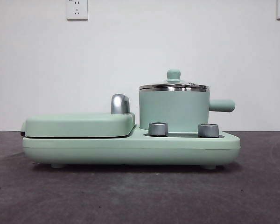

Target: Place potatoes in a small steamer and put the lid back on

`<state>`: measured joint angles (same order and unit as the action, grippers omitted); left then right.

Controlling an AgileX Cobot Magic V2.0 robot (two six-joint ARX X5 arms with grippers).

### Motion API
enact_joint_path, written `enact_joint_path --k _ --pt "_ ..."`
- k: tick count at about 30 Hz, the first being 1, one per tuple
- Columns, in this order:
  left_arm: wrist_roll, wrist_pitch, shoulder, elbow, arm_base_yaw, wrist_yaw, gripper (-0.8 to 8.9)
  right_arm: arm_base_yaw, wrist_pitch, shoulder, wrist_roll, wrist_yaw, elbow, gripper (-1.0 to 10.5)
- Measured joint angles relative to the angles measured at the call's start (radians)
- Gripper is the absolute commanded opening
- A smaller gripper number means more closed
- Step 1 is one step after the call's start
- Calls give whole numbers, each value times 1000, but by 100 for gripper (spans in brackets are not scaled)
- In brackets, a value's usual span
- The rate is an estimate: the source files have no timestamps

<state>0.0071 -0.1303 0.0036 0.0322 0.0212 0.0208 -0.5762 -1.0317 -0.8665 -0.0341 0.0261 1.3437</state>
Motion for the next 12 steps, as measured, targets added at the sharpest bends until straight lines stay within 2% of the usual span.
enact_joint_path --k 8,12 --pt "0 0 0 0 0 0 7 3 14 0 4 6 0 21" --pt "0 0 0 0 0 0 7 42 89 21 14 71 -20 21"
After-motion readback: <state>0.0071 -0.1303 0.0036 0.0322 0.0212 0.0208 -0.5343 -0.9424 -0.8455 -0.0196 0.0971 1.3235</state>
